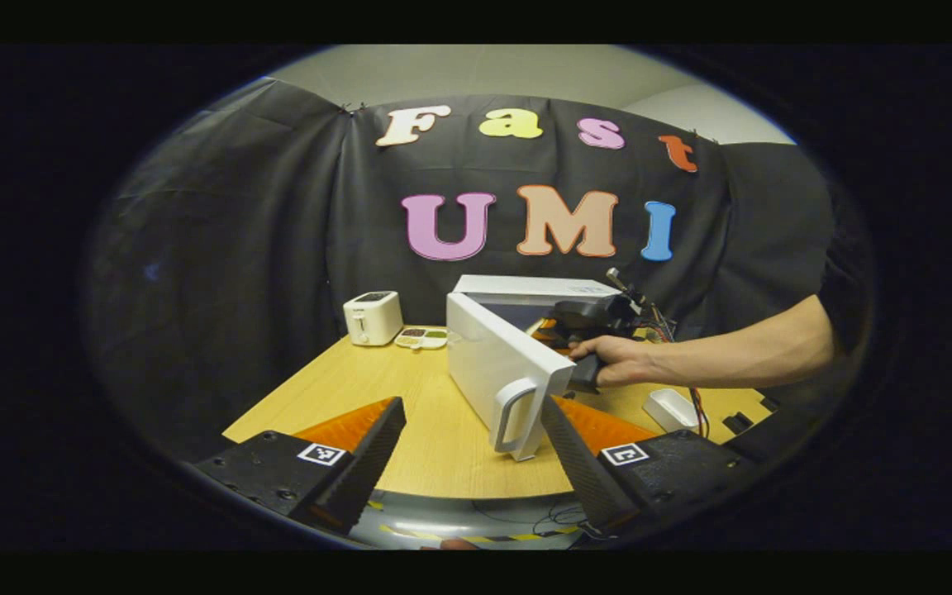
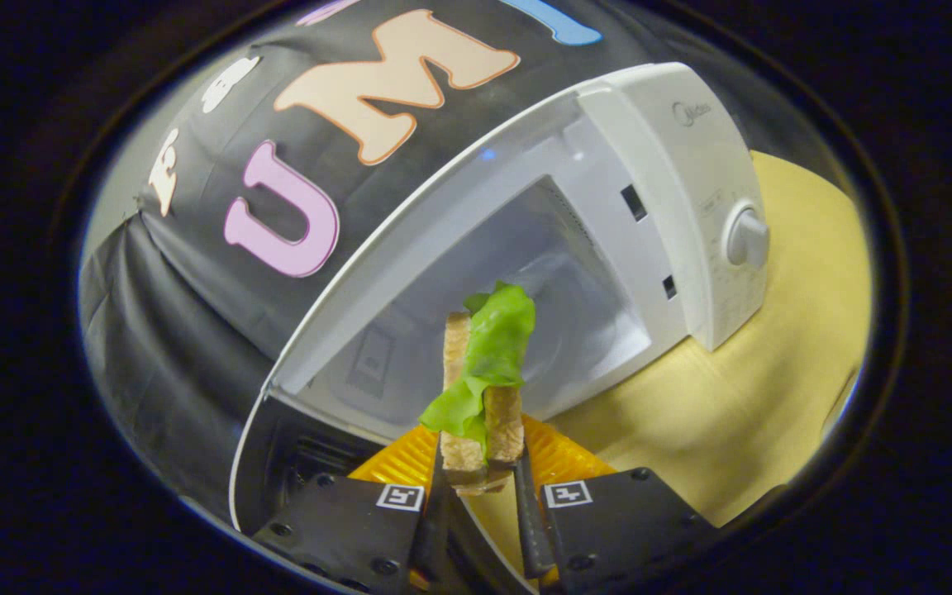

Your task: Open the microwave oven with the left hand, put the food in, and close the microwave oven.

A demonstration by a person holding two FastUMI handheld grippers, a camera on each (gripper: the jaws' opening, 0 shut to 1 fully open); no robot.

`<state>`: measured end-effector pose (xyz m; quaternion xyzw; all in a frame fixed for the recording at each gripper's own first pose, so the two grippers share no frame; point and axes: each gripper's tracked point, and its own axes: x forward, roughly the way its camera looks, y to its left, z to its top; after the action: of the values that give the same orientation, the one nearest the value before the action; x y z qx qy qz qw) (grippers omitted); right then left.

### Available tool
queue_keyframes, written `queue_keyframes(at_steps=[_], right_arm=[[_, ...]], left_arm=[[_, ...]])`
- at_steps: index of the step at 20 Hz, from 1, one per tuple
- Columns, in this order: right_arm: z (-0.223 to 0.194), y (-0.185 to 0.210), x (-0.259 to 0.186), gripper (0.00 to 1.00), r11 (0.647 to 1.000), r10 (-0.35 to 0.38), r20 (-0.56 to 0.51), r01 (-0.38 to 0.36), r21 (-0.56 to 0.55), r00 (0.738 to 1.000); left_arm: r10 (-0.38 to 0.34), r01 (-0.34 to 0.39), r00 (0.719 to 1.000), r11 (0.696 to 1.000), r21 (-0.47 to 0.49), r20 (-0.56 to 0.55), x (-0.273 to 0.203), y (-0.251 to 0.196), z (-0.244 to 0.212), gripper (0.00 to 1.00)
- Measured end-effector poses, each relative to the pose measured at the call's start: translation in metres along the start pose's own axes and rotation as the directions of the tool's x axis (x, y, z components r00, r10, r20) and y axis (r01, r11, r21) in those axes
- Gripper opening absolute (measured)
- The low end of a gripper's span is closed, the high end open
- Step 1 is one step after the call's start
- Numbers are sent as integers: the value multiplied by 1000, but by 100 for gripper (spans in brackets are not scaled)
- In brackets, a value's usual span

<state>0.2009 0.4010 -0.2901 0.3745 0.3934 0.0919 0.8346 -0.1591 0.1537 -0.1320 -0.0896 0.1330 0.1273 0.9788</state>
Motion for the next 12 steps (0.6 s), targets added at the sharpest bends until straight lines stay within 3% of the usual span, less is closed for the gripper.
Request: queue_keyframes(at_steps=[1,7,8,12], right_arm=[[2,4,8,38,1000,-5,16,4,24,1000],[19,17,46,38,992,-27,110,13,127,994],[19,18,52,31,989,-32,116,15,146,993],[25,17,72,31,978,-74,153,42,204,986]], left_arm=[[6,-6,1000,1000,-3,-10,-1,2,-3,96],[68,-67,998,997,48,-17,-11,26,-1,96],[80,-79,997,996,46,-15,-12,31,-1,96],[116,-113,992,992,62,-39,-17,41,-9,94]])
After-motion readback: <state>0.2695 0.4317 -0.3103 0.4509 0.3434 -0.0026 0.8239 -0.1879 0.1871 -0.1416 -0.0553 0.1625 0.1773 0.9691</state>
